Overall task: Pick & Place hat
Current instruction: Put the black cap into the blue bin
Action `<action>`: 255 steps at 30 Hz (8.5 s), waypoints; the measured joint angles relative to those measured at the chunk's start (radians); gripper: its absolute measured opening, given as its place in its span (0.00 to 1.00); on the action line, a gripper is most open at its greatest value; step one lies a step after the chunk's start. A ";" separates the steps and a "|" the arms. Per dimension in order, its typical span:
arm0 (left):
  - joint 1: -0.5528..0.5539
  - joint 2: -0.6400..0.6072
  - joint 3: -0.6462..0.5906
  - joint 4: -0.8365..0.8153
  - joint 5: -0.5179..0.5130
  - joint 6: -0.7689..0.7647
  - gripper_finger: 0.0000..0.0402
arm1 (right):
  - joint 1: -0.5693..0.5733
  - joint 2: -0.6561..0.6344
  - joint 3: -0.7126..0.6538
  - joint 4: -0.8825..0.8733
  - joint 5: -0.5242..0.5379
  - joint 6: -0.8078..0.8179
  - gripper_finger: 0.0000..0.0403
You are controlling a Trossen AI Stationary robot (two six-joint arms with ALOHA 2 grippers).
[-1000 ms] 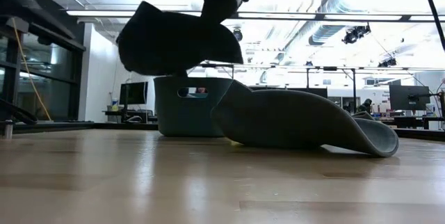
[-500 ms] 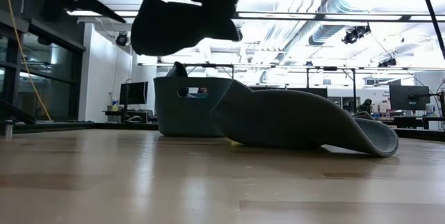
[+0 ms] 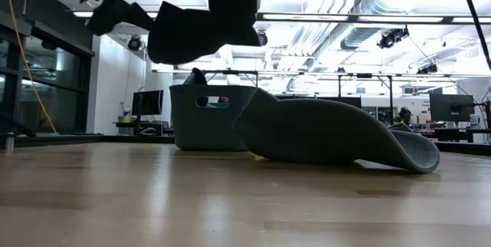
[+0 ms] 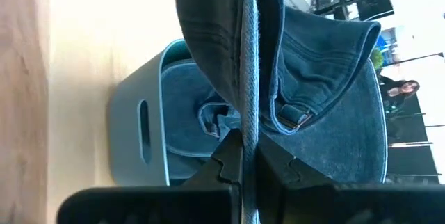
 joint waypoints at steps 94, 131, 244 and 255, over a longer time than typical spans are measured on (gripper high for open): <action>0.502 0.000 0.000 0.359 0.862 0.948 0.00 | -0.297 -0.432 -0.001 -0.260 -0.735 0.388 0.52; 0.659 0.000 0.001 0.493 1.193 1.258 0.00 | -0.563 -0.299 -0.018 -0.113 -1.246 0.609 0.47; 1.358 -0.348 0.000 0.223 1.584 1.856 0.85 | -0.673 0.184 -0.018 0.217 -1.138 1.151 0.02; 1.359 -0.349 0.000 0.221 1.621 1.855 0.85 | -0.674 0.182 -0.018 0.209 -1.148 1.126 0.26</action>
